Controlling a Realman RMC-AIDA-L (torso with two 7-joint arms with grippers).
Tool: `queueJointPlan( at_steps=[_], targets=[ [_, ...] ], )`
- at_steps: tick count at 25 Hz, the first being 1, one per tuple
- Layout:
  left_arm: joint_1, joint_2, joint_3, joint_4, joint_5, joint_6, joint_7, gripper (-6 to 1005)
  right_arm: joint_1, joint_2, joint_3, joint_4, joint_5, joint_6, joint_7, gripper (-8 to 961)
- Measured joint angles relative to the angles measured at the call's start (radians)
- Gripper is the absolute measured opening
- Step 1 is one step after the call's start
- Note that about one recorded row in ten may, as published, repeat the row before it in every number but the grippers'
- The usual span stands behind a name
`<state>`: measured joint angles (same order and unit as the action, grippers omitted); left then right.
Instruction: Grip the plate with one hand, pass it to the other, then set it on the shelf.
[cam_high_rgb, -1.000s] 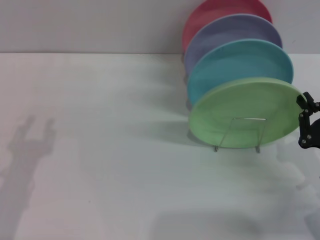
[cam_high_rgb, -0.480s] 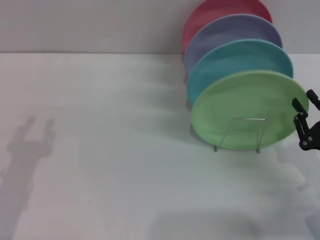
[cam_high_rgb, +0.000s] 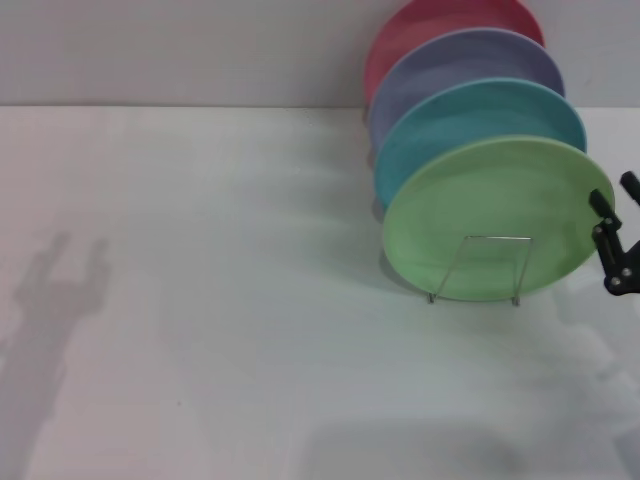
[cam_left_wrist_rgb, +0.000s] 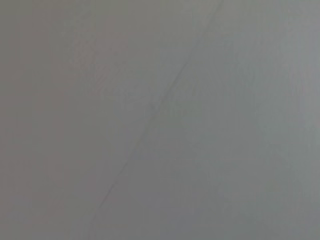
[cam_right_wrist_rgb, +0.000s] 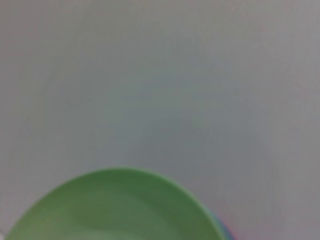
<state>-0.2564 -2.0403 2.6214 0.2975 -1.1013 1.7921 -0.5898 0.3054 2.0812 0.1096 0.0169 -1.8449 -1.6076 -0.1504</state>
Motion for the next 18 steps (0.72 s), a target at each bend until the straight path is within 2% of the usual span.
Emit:
queueJointPlan(
  at_steps=[6,8,9,10,11,13,14,16,18],
  targets=[
    [-0.003,-0.001,0.0,-0.014,0.009,0.004,0.009,631,-0.036,-0.001,0.071,0.008,0.001,-0.146,0.037,274],
    [-0.01,-0.005,0.0,-0.037,0.013,0.013,0.015,636,-0.05,-0.001,0.135,0.018,0.002,-0.21,0.097,277],
    [-0.018,-0.012,0.002,-0.066,0.016,0.025,0.051,639,-0.061,-0.002,0.212,0.022,0.003,-0.25,0.185,279],
    [-0.018,-0.012,0.002,-0.066,0.016,0.025,0.051,641,-0.061,-0.002,0.212,0.022,0.003,-0.25,0.185,280],
    [-0.02,-0.015,0.004,-0.074,0.018,0.027,0.077,644,-0.066,-0.002,0.257,0.022,0.003,-0.266,0.24,282],
    [-0.021,-0.016,0.006,-0.075,0.024,0.022,0.155,649,-0.073,-0.003,0.359,0.018,0.003,-0.282,0.349,338],
    [-0.021,-0.017,0.008,-0.071,0.032,0.002,0.25,652,-0.079,-0.004,0.448,0.007,0.003,-0.289,0.439,365],
    [-0.021,-0.018,0.008,-0.068,0.036,-0.014,0.309,657,-0.08,-0.005,0.485,-0.005,0.003,-0.289,0.474,421],
    [-0.022,-0.02,0.006,-0.065,0.04,-0.049,0.397,662,-0.075,-0.006,0.555,-0.043,0.003,-0.279,0.53,537]
  ],
)
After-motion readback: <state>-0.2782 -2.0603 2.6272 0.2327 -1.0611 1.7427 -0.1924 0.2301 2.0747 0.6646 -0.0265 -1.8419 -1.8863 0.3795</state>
